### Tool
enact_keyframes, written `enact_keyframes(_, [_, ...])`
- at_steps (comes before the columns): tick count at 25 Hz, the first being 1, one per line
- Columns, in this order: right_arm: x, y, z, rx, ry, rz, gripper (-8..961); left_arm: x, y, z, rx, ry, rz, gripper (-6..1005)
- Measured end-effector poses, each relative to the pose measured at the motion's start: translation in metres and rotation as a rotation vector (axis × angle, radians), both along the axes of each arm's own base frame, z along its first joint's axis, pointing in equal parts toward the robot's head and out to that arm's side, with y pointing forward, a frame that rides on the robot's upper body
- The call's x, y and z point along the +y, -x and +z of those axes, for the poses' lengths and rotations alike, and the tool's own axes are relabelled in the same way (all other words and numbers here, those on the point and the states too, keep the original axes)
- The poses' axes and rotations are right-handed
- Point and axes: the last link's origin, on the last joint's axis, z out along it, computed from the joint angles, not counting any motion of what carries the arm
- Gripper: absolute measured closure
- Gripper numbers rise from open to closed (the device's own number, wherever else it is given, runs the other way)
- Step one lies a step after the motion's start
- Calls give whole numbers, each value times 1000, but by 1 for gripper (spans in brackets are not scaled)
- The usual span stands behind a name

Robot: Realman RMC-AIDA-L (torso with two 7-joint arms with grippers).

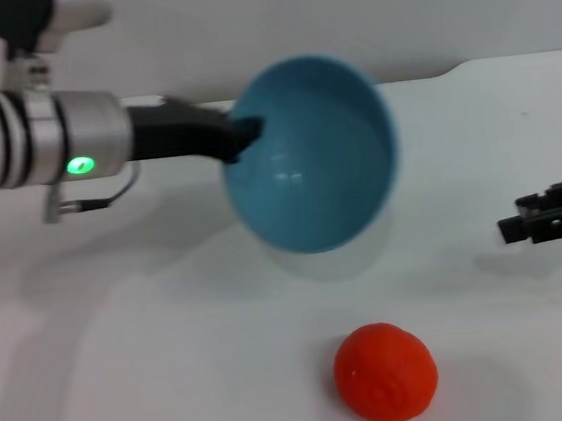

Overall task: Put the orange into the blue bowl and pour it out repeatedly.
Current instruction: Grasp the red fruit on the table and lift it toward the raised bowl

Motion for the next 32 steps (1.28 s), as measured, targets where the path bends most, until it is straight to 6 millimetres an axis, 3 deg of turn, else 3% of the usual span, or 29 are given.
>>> enact_keyframes(5, [7,18,-31,-20,103,94,419,-1,27,23,162,101,247,1000])
enact_keyframes(12, [9,46,-77,-16,279,208,397,-18,39,39,277,175,340,999])
enact_keyframes(18, [9,46,-115,-98,365,215,419,-24,51,43,350,187,406,999])
enact_keyframes(26, [3,37,-135,-94,411,152,500,-25,48,40,360,199,398,999])
enact_keyframes(32, [3,33,-133,-61,384,114,561,-25,43,36,377,209,376,999])
